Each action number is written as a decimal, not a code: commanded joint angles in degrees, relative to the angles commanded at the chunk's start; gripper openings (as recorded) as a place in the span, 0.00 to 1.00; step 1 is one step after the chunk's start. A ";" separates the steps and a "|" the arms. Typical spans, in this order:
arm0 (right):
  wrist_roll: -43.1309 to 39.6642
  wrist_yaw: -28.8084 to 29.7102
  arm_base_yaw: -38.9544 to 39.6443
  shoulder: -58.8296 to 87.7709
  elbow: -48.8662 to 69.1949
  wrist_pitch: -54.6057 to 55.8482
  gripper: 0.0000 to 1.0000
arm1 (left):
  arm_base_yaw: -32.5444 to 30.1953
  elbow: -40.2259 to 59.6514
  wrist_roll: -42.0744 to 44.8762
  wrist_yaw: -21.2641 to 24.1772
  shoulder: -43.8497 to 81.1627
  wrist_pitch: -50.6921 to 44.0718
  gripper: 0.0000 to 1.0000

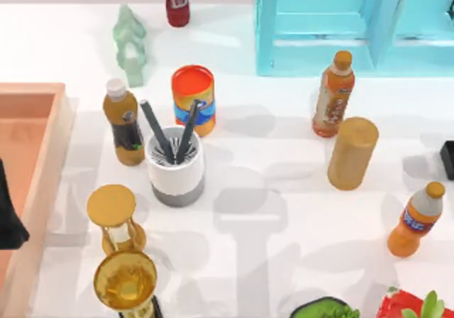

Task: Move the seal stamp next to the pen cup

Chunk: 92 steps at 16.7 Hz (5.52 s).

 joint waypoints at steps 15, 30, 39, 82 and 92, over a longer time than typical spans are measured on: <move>-0.42 0.06 -0.95 65.35 57.94 -42.93 1.00 | 0.00 0.00 0.00 0.00 0.00 0.00 1.00; -0.22 0.08 -0.79 68.70 42.03 -23.76 1.00 | 0.00 0.00 0.00 0.00 0.00 0.00 1.00; -0.21 0.08 -0.79 69.14 40.25 -21.89 0.77 | 0.00 0.00 0.00 0.00 0.00 0.00 1.00; 23.37 1.21 22.53 74.75 81.64 -56.35 0.00 | 0.00 0.00 0.00 0.00 0.00 0.00 1.00; 46.12 7.35 45.78 78.54 87.85 -53.34 0.00 | 0.00 0.00 0.00 0.00 0.00 0.00 1.00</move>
